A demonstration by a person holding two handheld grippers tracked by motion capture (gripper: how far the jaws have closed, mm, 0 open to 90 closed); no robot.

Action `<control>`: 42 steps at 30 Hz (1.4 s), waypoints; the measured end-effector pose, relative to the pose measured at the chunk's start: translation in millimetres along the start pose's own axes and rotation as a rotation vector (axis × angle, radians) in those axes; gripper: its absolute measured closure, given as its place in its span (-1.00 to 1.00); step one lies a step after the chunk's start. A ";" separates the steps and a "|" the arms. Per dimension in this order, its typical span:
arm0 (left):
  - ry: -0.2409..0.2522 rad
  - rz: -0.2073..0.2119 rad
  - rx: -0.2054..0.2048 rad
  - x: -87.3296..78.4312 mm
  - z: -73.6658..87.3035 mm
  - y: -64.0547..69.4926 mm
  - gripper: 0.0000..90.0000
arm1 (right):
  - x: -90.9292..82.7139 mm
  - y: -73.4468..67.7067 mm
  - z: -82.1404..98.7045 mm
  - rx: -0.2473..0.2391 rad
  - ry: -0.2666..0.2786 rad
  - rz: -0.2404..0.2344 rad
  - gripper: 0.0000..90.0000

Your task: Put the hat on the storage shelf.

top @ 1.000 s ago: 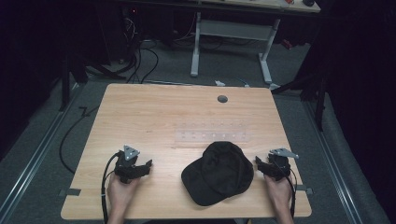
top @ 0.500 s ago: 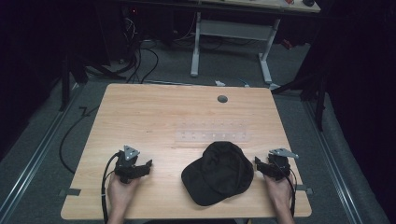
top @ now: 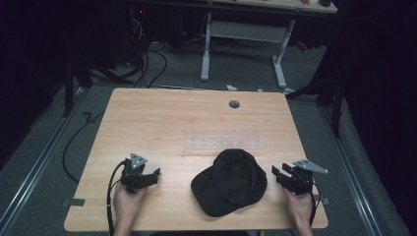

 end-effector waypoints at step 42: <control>0.001 0.000 -0.004 0.0 -0.2 -0.1 -0.39 | 22.1 -53.0 18.9 -0.185 -0.207 -0.029 0.64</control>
Point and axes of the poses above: each handheld gripper's, and its own axes: x roughly forward along the jaws, z roughly out of its underside, y roughly to its right, the point moved 3 cm from there along x, roughly forward along the jaws, and after that the axes turned 3 degrees about -z, right-handed, at the moved point
